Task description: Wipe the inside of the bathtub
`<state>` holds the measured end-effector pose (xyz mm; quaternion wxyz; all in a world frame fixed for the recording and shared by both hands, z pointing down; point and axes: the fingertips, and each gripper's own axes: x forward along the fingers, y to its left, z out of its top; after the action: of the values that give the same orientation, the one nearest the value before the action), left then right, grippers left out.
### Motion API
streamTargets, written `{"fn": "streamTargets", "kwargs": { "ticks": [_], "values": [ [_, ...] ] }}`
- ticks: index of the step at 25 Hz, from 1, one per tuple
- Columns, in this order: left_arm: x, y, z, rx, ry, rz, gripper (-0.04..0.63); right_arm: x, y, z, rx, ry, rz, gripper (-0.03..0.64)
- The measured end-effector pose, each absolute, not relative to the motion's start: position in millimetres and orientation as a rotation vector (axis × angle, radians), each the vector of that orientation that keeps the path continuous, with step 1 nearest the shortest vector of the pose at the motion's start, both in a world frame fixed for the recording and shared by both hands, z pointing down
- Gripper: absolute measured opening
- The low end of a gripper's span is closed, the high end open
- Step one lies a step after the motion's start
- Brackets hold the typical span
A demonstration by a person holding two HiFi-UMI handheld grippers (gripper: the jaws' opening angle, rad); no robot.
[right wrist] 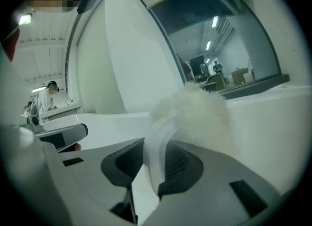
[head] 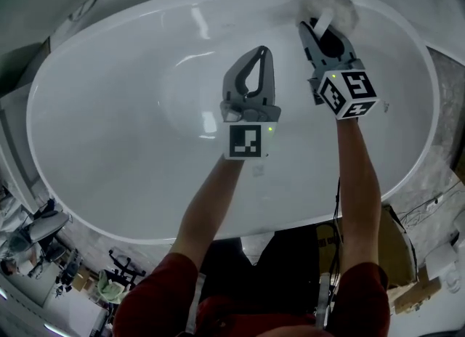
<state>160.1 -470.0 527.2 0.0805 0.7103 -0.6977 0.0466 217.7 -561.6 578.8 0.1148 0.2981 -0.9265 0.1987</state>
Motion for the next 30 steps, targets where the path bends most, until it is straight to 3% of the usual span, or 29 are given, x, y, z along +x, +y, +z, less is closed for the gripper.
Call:
{"fn": "streamTargets", "kwargs": {
  "ticks": [30],
  "values": [
    [-238,-217,523,1.562,-2.504,0.117,0.015,-241,-347,580,0.183,-2.789,0.479,0.097]
  ]
}}
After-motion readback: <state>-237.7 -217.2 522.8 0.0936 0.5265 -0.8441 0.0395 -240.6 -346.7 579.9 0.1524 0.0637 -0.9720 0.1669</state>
